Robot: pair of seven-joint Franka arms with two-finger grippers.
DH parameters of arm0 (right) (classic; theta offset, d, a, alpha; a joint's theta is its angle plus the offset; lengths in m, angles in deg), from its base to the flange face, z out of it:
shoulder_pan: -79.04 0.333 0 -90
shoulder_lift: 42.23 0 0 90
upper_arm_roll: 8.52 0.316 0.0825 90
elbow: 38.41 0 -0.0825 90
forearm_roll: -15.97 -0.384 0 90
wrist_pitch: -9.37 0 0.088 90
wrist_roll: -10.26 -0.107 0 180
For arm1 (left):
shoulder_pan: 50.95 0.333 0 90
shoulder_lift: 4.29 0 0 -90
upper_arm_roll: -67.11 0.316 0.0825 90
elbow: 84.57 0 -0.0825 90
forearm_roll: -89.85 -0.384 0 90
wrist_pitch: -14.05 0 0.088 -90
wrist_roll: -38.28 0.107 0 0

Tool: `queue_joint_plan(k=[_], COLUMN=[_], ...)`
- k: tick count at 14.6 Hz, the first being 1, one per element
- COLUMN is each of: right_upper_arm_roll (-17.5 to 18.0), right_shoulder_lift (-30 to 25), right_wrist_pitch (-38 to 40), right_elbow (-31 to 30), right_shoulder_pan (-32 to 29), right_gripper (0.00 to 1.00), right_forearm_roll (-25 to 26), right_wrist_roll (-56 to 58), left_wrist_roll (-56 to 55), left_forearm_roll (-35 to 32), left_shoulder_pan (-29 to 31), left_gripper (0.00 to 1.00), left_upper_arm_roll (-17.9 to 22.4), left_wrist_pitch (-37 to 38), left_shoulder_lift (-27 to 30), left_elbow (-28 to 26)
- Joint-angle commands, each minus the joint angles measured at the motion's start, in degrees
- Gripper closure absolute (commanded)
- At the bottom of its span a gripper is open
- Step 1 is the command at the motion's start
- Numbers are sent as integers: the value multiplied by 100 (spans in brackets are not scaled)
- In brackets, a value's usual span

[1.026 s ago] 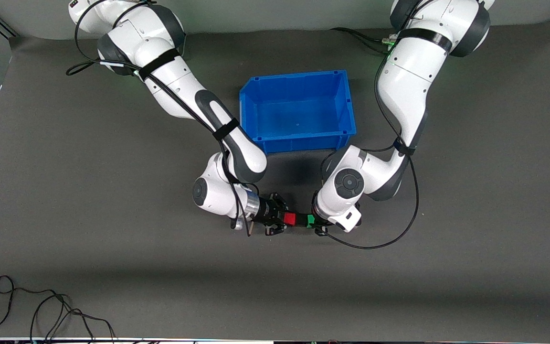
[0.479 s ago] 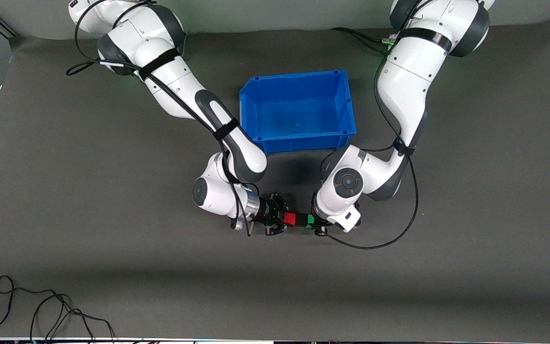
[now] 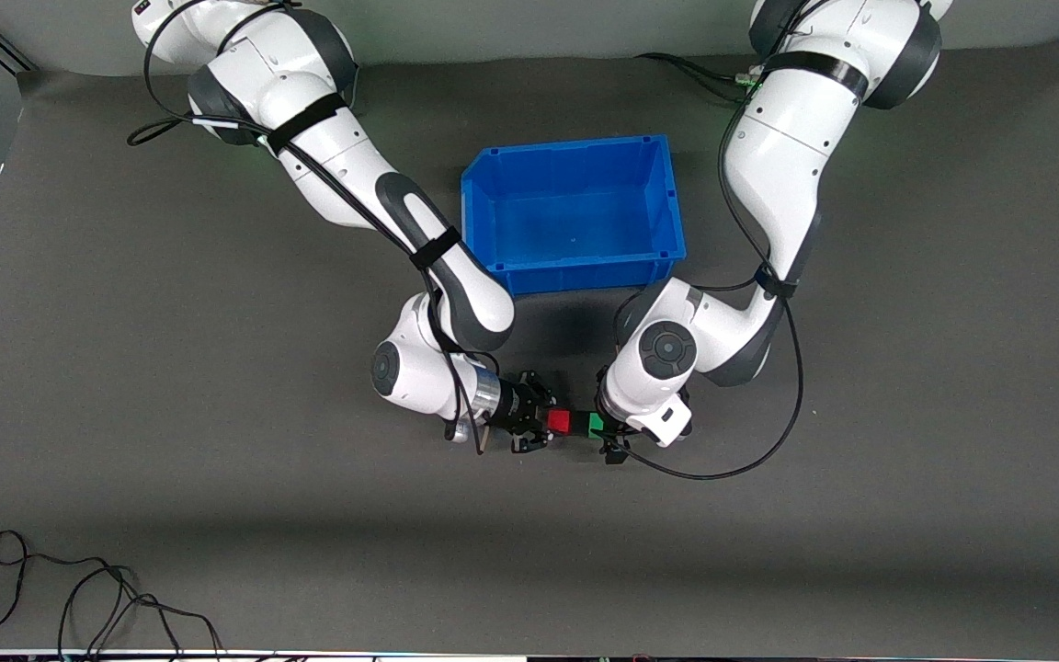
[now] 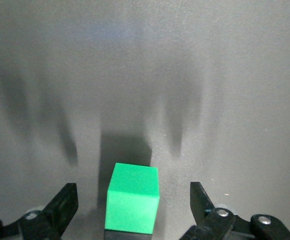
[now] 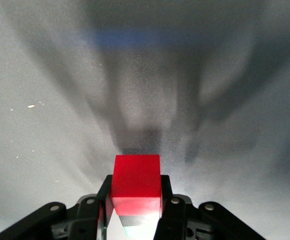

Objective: Attach green and red cubes to black cube

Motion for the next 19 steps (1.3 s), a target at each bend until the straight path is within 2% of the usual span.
queue_joint_plan(k=[1,4,7,10,14,19], right_upper_arm_roll=[-26,-26,-35,-87,-271,-816], right_shoulder_lift=[102,111,67,-248,-749,-1452], right_wrist_pitch=[-55,-55,-55,129,1541,3273], right_elbow=[222,257,257,249,239,222], right_shoulder_pan=[44,44,35,-35,-579,-984], right_gripper=[0,0,0,0,0,0], right_forearm_roll=[-111,-102,-102,-67,143,1416], right_wrist_roll=[-72,-63,-63,-72,-72,225], left_wrist_roll=[-49,257,838,1495,3417,6792], left_forearm_roll=[-114,-351,-316,-290,-325,-395], left_shoulder_pan=[37,222,266,713,1372,2084], left_gripper=[0,0,0,0,0,0], left_upper_arm_roll=[86,69,78,51,69,86], left_wrist_pitch=[369,1202,2143,2759,3638,4456], left_shoulder_lift=[246,563,923,1441,2144,2900], left_elbow=[101,163,111,-38,-294,-408])
